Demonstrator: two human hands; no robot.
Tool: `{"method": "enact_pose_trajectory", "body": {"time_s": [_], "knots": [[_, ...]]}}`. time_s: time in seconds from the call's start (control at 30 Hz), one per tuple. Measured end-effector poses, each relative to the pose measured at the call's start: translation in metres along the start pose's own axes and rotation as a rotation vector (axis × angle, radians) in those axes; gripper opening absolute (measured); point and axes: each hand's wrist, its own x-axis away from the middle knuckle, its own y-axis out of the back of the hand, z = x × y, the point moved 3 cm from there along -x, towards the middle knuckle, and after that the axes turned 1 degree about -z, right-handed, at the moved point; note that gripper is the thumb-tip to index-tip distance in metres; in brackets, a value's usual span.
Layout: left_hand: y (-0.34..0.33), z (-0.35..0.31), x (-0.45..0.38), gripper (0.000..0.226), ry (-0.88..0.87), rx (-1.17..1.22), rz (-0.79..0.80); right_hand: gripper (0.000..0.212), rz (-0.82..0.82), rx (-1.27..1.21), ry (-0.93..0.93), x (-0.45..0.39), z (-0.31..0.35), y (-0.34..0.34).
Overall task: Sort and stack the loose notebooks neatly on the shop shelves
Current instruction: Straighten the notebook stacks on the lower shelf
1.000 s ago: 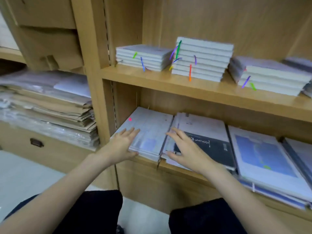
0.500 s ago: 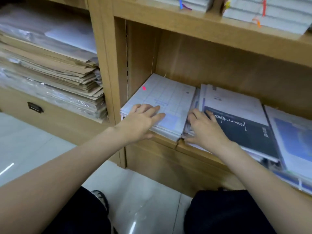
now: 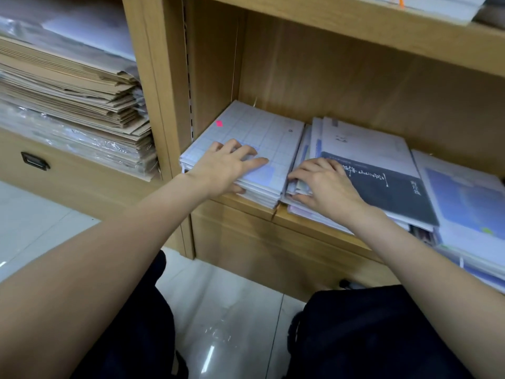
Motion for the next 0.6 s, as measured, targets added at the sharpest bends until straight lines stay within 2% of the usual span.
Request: {"method": "enact_pose_trajectory", "body": {"time_s": [0.27,0.47,0.6], "knots": [[0.002,0.012,-0.001,0.078,-0.001,0.212,0.064,0.034,0.099,0.027,0.032,0.013,-0.006,0.008],[0.000,0.011,0.004,0.068,-0.032,0.094,0.049,0.050,0.136,0.142,-0.059,0.011,0.009,-0.001],[0.003,0.013,0.005,0.064,-0.040,0.100,0.030,0.043,0.086,0.199,-0.109,0.002,0.017,-0.006]]}}
